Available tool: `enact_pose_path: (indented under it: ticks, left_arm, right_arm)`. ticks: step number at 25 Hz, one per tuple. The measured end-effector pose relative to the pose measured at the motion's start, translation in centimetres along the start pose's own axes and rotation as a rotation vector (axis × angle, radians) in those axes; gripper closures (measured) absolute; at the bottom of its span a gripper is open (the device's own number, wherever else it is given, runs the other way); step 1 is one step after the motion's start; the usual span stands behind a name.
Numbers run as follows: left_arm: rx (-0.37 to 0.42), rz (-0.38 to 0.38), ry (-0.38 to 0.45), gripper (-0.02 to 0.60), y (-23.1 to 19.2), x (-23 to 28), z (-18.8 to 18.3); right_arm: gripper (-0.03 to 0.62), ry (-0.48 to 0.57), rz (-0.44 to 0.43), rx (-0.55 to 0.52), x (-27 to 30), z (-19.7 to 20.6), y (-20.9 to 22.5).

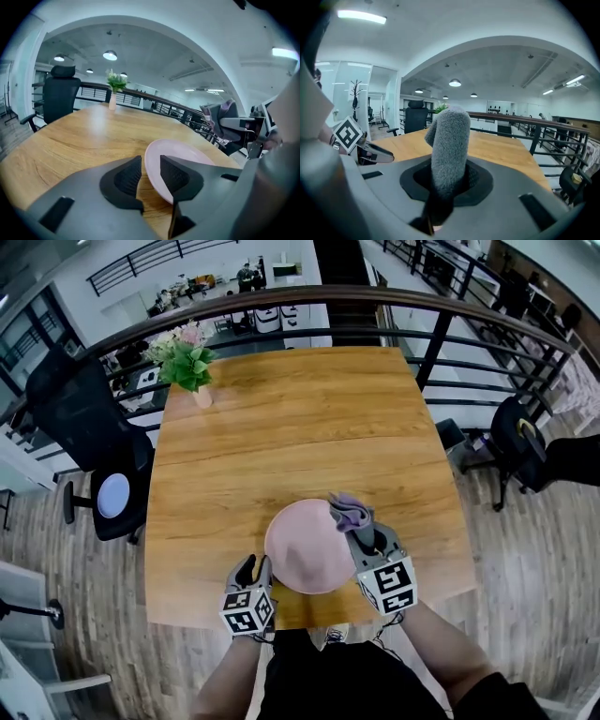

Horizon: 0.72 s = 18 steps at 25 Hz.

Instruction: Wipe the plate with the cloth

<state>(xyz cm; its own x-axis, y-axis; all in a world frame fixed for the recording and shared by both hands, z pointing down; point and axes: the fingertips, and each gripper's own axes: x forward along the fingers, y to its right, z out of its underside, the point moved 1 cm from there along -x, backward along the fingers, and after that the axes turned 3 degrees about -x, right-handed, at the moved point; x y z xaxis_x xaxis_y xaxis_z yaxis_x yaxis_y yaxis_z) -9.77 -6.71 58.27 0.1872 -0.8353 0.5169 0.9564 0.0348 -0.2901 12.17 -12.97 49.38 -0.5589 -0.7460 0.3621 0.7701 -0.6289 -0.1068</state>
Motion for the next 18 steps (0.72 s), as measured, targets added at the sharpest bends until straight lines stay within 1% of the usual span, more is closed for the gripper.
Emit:
enact_pose_path:
  ticks: [4,8,10,13,18]
  left_arm:
    - [0.111,0.003,0.111,0.454,2.0,-4.2,-3.0]
    - [0.197,0.005,0.224,0.504,3.8,-9.1,-5.7]
    - [0.220,0.007,0.266,0.526,4.5,-11.2,-6.8]
    - [0.241,0.026,0.306,0.546,5.2,-13.5,-8.1]
    - [0.261,0.086,0.334,0.555,5.6,-16.1,-9.3]
  right_arm:
    - [0.522,0.043,-0.020,-0.029,-2.7,-1.6,-1.3]
    - [0.523,0.082,-0.039,-0.010,-5.0,-2.8,-3.1]
    - [0.523,0.093,-0.045,0.003,-5.8,-3.1,-3.8]
    - [0.523,0.104,-0.041,0.038,-6.5,-3.2,-4.7]
    - [0.523,0.104,-0.011,0.119,-8.0,-3.1,-6.5]
